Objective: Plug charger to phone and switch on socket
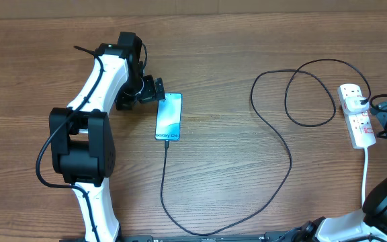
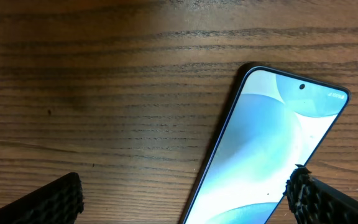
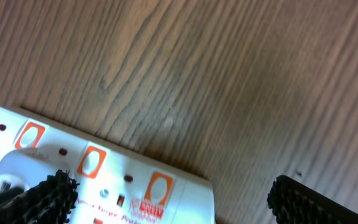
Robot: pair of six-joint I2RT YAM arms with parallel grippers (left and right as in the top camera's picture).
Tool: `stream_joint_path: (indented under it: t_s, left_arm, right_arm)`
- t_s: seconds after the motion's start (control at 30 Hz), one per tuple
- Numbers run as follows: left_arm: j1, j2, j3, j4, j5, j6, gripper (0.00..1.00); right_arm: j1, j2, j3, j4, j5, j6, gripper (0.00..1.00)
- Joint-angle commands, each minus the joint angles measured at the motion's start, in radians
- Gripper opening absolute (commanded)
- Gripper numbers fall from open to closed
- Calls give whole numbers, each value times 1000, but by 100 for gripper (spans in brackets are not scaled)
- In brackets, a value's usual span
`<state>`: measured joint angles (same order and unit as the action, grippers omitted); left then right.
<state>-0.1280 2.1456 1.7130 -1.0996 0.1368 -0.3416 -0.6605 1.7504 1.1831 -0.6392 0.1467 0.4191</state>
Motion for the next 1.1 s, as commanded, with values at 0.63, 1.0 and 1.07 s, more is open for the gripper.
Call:
stream_joint_path:
  t_s: [0.63,1.0,1.07]
  left_arm:
    - [10,-19,18,1,-14,-14,100]
    - [10,-19,18,1,-14,-14,100]
    - [10,-19,18,1,-14,-14,100]
  right_arm:
    - [-2,60,-6,85,10,-61,100]
    - [-2,61,-6,98,-43,-83,100]
    - [-2,61,-6,104,-43,-88,100]
